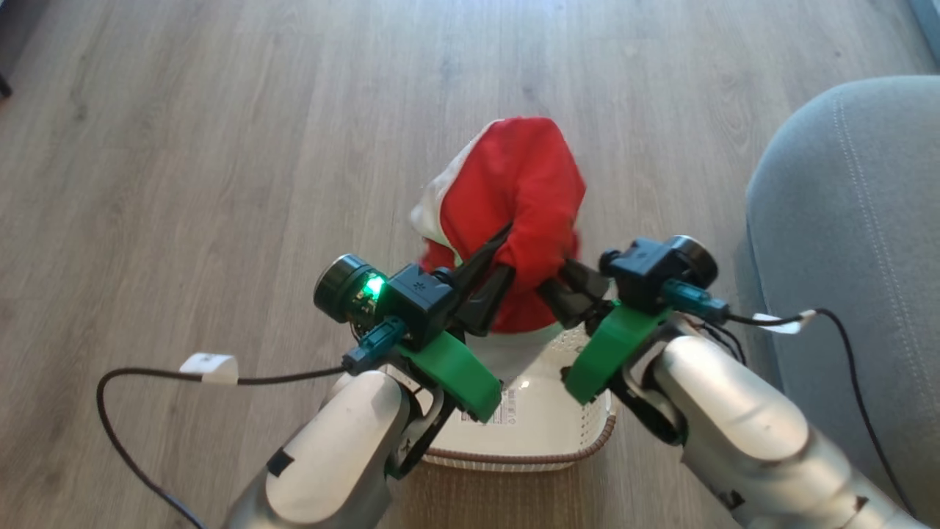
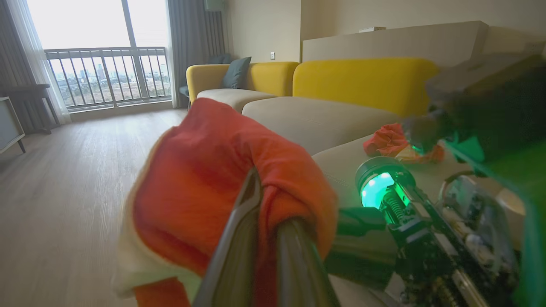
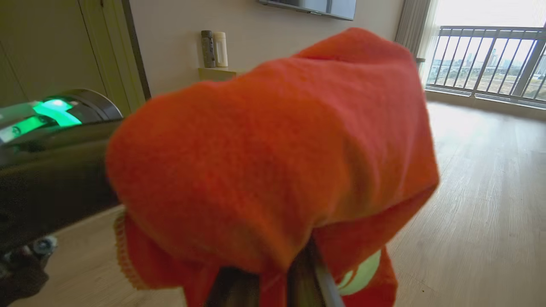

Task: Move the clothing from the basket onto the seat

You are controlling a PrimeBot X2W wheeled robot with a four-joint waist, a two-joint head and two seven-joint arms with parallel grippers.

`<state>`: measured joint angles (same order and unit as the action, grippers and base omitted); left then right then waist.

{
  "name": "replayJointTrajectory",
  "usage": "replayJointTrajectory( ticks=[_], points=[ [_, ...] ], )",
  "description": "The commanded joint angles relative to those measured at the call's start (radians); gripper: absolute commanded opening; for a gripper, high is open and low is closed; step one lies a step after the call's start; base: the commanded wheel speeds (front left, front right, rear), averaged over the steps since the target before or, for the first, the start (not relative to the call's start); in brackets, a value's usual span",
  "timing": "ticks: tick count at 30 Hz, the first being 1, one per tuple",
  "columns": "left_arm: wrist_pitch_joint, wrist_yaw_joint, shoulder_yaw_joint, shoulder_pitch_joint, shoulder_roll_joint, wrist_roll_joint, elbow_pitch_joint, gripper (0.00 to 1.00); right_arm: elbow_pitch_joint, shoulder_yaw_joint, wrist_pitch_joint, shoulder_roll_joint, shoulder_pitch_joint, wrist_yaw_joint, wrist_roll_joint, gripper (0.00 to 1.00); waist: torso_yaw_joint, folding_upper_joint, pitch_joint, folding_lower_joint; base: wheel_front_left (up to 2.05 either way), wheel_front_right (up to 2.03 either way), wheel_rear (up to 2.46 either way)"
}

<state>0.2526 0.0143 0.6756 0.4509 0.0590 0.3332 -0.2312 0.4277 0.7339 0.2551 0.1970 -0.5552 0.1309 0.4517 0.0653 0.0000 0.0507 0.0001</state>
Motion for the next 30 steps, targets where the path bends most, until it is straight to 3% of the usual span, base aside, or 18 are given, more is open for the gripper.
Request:
replayJointTrajectory(
  ticks=[1,2,18,30],
  points=[
    [0.009,-0.003,-0.038,0.047,-0.002,-0.012,0.032,0.35,-0.042,-0.018,0.007,-0.002,-0.007,0.000,0.008,0.00,-0.006,0.0000,0.003,-0.0001,0.00,0.00,0.00],
    [0.009,-0.003,-0.043,0.043,-0.001,-0.017,0.031,1.00,-0.050,-0.033,0.007,0.002,0.002,0.000,0.006,0.00,-0.012,0.0000,0.004,-0.0001,0.00,0.00,0.00],
    [0.009,0.055,-0.109,-0.002,-0.002,-0.047,-0.037,1.00,-0.174,-0.274,0.007,0.057,0.122,0.000,-0.028,0.00,-0.187,0.0000,0.032,-0.0001,0.00,0.00,0.00],
    [0.009,0.078,-0.171,-0.010,-0.004,-0.091,-0.048,1.00,-0.250,-0.347,0.007,0.044,0.168,0.000,-0.027,0.00,-0.473,0.0000,0.061,-0.0001,0.00,0.00,0.00]
  ],
)
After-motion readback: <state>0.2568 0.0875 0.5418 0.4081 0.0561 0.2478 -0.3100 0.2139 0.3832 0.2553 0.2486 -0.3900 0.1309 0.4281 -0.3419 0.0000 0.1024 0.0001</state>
